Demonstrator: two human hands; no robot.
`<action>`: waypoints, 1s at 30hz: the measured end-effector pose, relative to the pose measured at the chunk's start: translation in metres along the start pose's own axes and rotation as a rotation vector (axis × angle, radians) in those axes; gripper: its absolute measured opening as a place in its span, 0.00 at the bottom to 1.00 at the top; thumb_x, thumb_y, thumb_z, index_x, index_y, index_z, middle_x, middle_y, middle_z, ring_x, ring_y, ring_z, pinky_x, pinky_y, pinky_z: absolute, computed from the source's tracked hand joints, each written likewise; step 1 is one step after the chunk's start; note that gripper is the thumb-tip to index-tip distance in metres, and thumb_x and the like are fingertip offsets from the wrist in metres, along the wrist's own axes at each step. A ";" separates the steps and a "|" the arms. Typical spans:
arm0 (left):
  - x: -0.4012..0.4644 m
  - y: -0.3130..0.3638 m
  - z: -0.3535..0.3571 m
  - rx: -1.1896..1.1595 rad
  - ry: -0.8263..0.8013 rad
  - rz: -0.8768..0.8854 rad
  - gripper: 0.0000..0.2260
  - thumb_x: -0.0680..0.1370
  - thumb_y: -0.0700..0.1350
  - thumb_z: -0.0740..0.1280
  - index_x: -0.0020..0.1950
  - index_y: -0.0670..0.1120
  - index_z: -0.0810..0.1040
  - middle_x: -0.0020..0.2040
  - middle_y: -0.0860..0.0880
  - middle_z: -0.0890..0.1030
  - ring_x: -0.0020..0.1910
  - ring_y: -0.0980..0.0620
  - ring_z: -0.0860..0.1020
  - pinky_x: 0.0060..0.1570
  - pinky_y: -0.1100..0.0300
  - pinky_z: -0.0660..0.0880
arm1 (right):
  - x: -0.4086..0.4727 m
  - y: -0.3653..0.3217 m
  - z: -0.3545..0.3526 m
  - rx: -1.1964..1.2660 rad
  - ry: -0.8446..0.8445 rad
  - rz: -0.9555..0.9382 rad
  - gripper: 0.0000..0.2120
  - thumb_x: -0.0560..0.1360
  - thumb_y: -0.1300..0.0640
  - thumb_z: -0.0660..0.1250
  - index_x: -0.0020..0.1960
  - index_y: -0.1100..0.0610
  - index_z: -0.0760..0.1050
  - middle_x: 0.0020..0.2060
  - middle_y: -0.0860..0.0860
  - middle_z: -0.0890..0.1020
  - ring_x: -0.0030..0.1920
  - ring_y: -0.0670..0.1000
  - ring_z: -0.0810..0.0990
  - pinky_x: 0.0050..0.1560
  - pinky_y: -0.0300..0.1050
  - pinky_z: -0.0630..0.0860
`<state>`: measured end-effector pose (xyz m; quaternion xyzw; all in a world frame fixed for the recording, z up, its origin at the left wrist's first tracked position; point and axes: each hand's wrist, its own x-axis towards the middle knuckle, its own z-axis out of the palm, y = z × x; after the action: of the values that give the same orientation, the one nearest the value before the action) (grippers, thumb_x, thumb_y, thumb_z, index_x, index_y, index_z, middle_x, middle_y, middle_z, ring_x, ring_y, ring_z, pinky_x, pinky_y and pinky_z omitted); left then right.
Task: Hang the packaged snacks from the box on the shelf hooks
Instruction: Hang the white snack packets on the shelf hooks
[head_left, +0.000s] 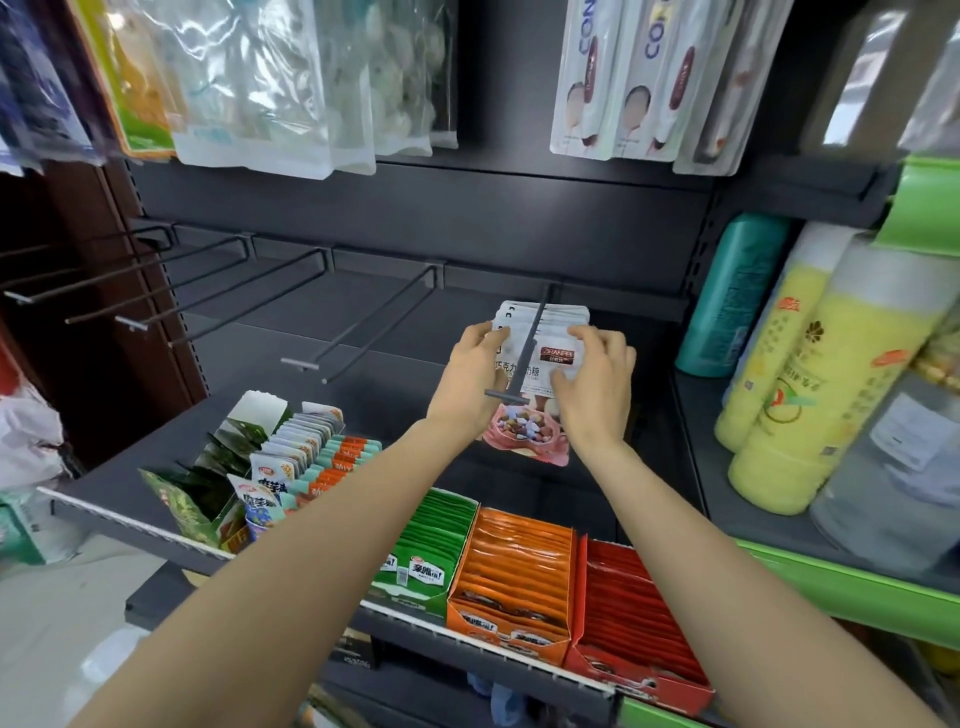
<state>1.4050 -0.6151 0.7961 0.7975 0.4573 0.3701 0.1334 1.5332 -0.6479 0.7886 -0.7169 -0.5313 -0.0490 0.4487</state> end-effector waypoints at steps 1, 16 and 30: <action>-0.003 -0.001 -0.001 0.039 0.002 -0.029 0.22 0.79 0.37 0.61 0.73 0.42 0.65 0.72 0.45 0.64 0.70 0.48 0.65 0.63 0.69 0.62 | -0.005 -0.002 -0.002 0.023 0.012 0.000 0.23 0.72 0.63 0.69 0.66 0.54 0.69 0.61 0.52 0.70 0.62 0.51 0.66 0.53 0.39 0.69; -0.200 -0.065 -0.072 0.055 -0.185 -0.220 0.09 0.77 0.43 0.63 0.56 0.46 0.79 0.48 0.48 0.83 0.49 0.46 0.80 0.50 0.51 0.76 | -0.212 -0.053 0.006 0.096 -0.511 0.113 0.09 0.75 0.64 0.63 0.53 0.59 0.78 0.49 0.53 0.82 0.50 0.51 0.79 0.49 0.38 0.71; -0.331 -0.155 -0.102 0.549 -0.817 -0.115 0.25 0.78 0.56 0.61 0.72 0.46 0.65 0.73 0.46 0.65 0.73 0.43 0.59 0.68 0.47 0.62 | -0.390 -0.037 0.043 -0.366 -0.827 0.424 0.29 0.72 0.62 0.69 0.70 0.57 0.60 0.61 0.62 0.68 0.60 0.62 0.69 0.55 0.48 0.72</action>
<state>1.1327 -0.8170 0.6261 0.8567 0.4914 -0.1146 0.1071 1.3180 -0.8970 0.5711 -0.8356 -0.4900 0.2390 0.0675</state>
